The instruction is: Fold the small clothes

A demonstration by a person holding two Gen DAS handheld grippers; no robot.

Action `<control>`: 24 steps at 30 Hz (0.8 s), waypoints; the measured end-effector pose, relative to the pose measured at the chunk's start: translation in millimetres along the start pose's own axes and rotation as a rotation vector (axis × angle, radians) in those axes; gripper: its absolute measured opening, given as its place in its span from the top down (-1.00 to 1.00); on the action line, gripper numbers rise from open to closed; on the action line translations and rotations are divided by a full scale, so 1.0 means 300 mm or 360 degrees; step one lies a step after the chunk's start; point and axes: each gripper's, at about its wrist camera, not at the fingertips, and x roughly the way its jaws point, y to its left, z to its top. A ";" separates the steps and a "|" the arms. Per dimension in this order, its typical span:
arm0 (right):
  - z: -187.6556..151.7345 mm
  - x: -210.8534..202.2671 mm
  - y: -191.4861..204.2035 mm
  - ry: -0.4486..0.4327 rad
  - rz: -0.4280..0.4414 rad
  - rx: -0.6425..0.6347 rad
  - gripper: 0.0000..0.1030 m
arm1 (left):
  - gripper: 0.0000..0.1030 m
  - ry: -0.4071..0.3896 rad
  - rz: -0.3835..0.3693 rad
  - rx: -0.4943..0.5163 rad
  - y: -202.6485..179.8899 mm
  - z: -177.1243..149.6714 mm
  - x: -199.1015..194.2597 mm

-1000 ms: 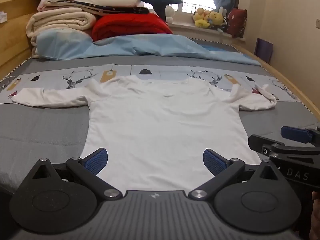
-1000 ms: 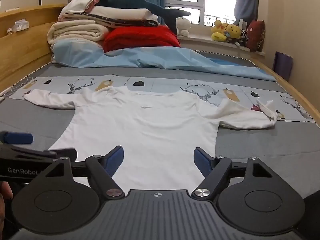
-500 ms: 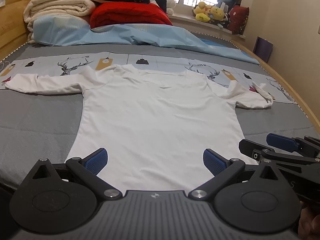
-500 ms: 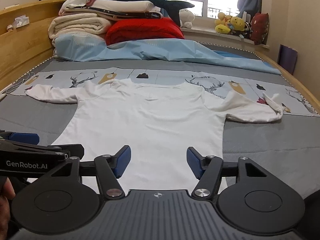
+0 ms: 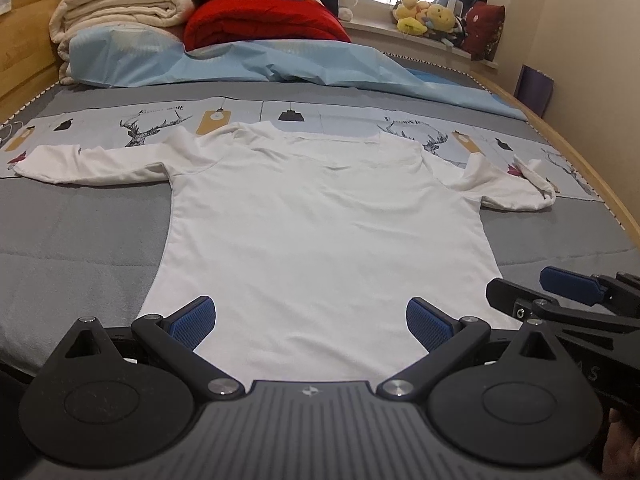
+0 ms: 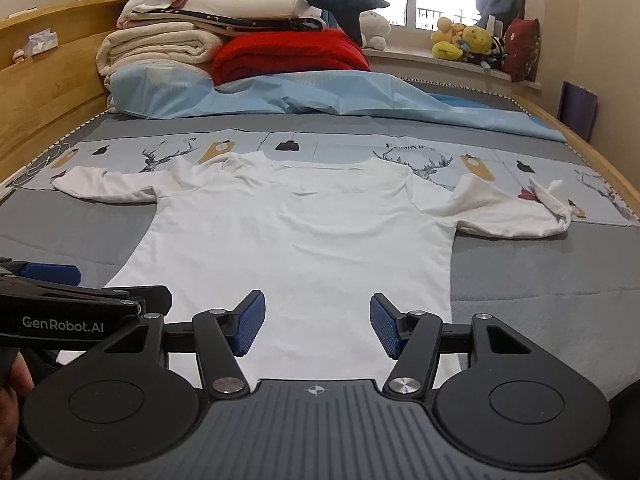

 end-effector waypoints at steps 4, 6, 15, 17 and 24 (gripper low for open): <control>0.001 0.000 -0.001 0.0012 0.0002 0.0004 -0.11 | -0.98 0.0006 0.0005 0.0012 -0.001 -0.001 0.000; 0.001 -0.001 0.001 0.0019 0.0009 0.0006 -0.08 | -0.98 0.0013 0.0010 0.0014 0.001 0.001 0.003; 0.005 0.004 0.003 0.0029 0.0008 -0.0002 -0.06 | -0.98 0.0062 0.0029 0.0032 0.008 -0.004 0.020; 0.005 0.008 0.002 0.0038 0.0002 -0.0008 -0.06 | -0.98 0.0068 0.0031 0.0033 0.009 -0.004 0.023; 0.003 0.009 0.002 0.0043 0.0003 -0.0003 -0.06 | -0.98 0.0079 0.0031 0.0042 0.004 -0.003 0.032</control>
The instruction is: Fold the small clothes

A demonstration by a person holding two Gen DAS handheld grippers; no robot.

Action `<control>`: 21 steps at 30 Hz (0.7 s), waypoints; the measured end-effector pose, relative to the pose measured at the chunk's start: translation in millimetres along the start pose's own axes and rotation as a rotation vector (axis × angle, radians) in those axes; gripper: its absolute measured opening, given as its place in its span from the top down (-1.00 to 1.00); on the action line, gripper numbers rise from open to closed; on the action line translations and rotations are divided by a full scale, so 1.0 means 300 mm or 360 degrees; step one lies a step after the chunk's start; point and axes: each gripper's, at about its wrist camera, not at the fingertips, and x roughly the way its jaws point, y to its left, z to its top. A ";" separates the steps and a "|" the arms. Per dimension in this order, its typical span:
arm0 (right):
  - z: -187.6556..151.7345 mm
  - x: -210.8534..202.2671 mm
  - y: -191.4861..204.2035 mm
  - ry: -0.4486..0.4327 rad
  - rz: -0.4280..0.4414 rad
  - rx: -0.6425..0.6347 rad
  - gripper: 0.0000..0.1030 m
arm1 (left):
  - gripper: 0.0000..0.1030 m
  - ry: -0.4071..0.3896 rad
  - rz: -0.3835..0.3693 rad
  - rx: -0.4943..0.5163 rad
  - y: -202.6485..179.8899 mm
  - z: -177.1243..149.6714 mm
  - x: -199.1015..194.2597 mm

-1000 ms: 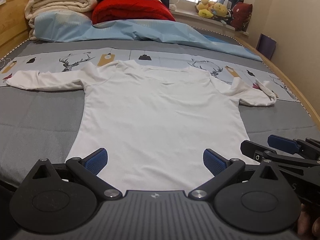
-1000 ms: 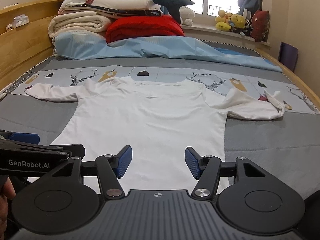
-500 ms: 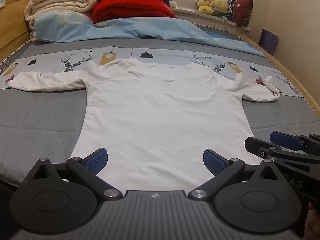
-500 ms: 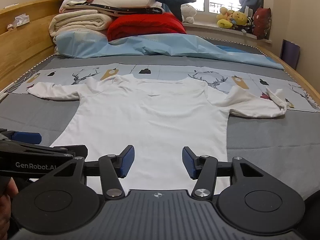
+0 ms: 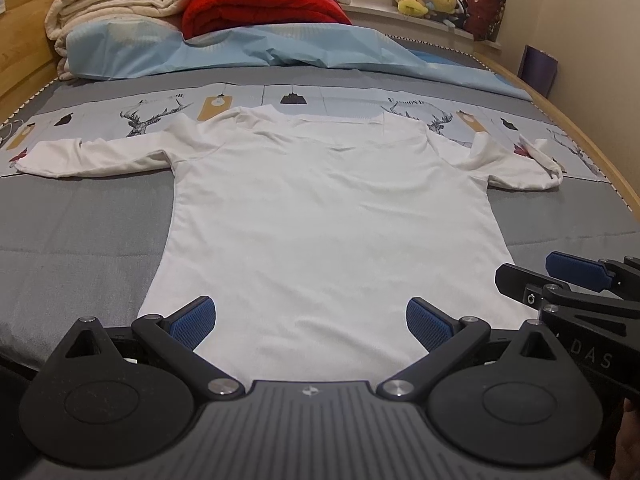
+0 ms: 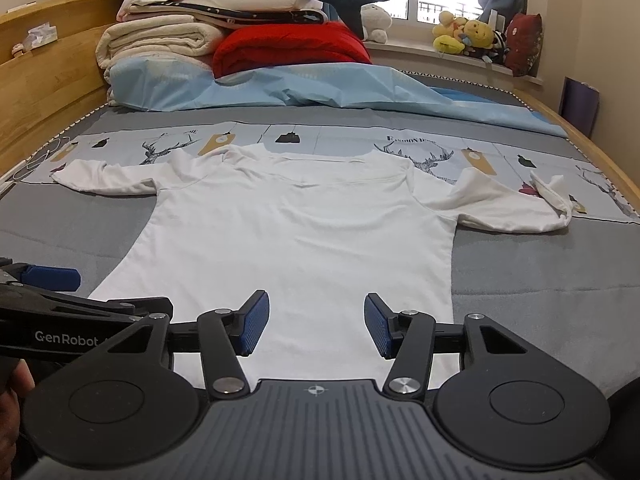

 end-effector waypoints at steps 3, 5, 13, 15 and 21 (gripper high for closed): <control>0.000 0.000 0.000 0.0000 -0.0001 -0.0001 -0.06 | -0.98 0.0003 -0.0002 0.0000 0.001 0.000 0.001; -0.001 0.000 0.001 0.0000 0.0000 -0.0001 -0.06 | -0.98 0.0003 -0.0002 0.0000 0.000 -0.001 0.001; -0.008 0.006 0.005 0.0009 -0.0003 -0.0010 -0.06 | -0.98 0.0006 -0.0003 -0.0002 0.001 -0.003 0.003; -0.008 0.007 0.005 0.0012 -0.0003 -0.0009 -0.06 | -0.98 0.0008 -0.0002 0.0000 0.001 -0.003 0.004; -0.013 0.010 0.006 0.0019 -0.0001 -0.0011 -0.06 | -0.98 0.0009 -0.0002 -0.0002 0.000 -0.008 0.006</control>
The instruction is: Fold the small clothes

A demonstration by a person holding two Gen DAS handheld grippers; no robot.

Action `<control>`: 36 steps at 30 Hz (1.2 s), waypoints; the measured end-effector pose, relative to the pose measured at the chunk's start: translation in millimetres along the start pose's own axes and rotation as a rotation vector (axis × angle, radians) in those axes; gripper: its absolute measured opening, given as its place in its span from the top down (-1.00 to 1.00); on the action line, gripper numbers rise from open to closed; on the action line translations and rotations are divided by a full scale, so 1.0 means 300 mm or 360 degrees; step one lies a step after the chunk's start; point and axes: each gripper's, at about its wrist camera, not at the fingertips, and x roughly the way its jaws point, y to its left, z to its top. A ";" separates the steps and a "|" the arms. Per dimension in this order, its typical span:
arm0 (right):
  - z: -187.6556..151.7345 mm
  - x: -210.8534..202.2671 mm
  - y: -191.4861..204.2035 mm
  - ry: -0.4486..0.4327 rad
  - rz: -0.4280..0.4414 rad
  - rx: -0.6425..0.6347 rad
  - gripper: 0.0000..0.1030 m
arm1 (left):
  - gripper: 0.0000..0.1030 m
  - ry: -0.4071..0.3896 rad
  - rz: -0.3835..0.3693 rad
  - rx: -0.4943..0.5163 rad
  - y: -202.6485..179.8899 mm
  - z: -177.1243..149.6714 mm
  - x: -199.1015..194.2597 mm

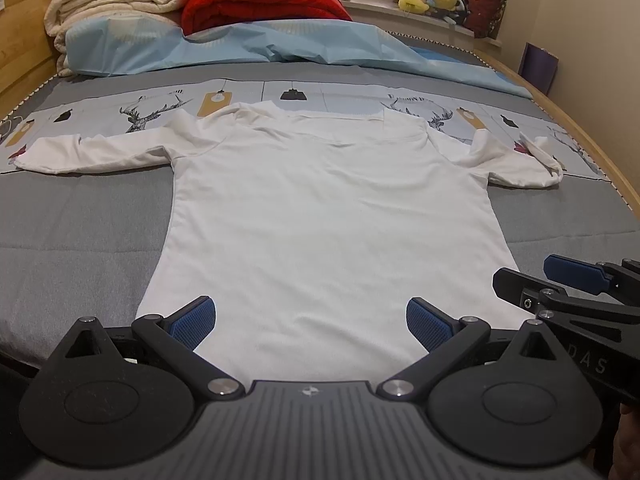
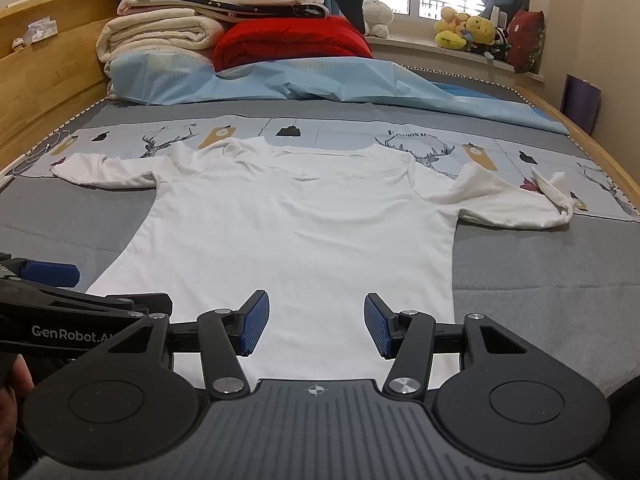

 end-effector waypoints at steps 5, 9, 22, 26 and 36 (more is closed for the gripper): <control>-0.001 0.000 0.000 0.0004 -0.0001 0.0001 -0.06 | -0.98 0.0006 0.0000 0.0001 0.002 -0.001 0.002; -0.004 0.003 0.000 0.0006 0.0000 -0.0001 -0.06 | -0.98 0.0007 0.0001 0.0000 0.002 -0.002 0.002; -0.007 0.010 -0.002 0.0011 0.0000 -0.0003 -0.06 | -0.98 0.0017 0.0003 -0.0002 0.002 -0.006 0.005; -0.010 0.013 -0.003 0.0012 0.0000 -0.0003 -0.06 | -0.98 0.0016 0.0004 -0.0002 0.002 -0.005 0.005; 0.008 -0.004 -0.041 -0.0051 -0.0028 0.0048 -0.06 | -0.98 0.0000 0.0020 -0.0030 0.020 0.003 -0.006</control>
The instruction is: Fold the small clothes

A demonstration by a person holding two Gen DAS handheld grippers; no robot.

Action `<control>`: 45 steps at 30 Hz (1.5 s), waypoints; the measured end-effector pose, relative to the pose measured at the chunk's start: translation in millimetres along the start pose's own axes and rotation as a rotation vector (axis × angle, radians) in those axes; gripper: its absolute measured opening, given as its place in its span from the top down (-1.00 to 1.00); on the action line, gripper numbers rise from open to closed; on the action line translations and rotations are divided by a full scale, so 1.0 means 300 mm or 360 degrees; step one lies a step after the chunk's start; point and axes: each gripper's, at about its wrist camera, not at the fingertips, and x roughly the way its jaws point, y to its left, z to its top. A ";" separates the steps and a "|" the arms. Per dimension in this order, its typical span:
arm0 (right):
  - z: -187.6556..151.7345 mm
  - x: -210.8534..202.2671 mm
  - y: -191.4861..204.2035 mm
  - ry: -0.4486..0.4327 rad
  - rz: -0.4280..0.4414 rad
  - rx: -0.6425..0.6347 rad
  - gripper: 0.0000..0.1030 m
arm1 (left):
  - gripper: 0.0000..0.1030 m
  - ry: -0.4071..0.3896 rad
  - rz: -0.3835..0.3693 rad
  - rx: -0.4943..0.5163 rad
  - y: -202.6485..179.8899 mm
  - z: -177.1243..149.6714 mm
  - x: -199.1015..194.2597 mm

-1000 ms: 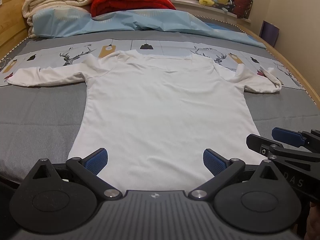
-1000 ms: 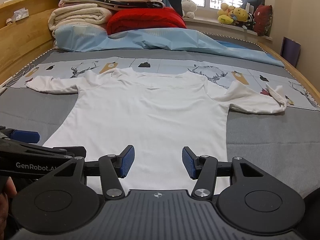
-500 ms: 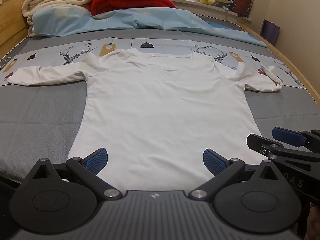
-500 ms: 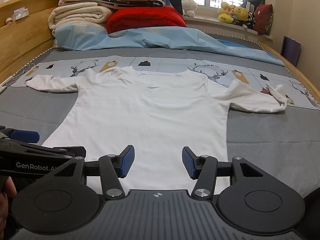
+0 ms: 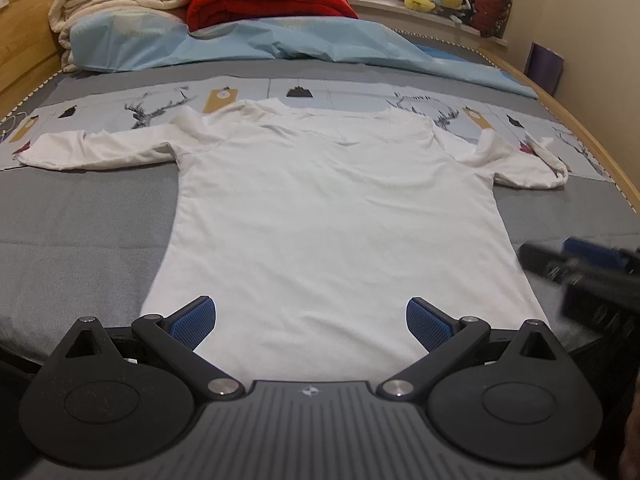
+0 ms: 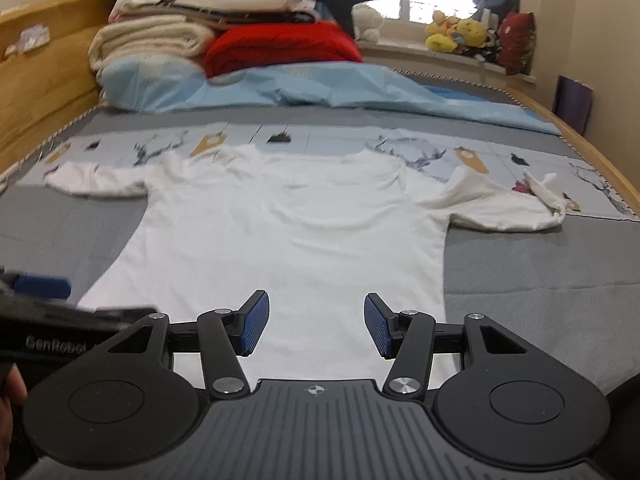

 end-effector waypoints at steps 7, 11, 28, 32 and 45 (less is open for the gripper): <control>0.191 -0.018 -0.124 -0.0137 0.0119 -0.0035 -0.06 | -0.82 0.0040 -0.0011 -0.0068 0.078 0.079 0.004; 0.364 0.010 -0.197 -0.0263 0.0130 -0.0143 -0.06 | -0.26 0.0033 0.0056 0.0016 0.125 0.169 0.048; 0.576 0.421 -0.062 -0.0328 0.0393 -0.0283 0.60 | 0.37 -0.0011 0.0274 -0.0343 0.765 0.458 0.465; 0.498 0.561 -0.030 -0.0056 0.0313 -0.0177 0.58 | 0.38 -0.0057 0.0350 -0.0509 0.970 0.474 0.557; 0.487 0.708 0.024 0.0179 0.0420 -0.0221 0.58 | 0.09 -0.0299 0.0472 -0.1270 1.509 0.498 0.685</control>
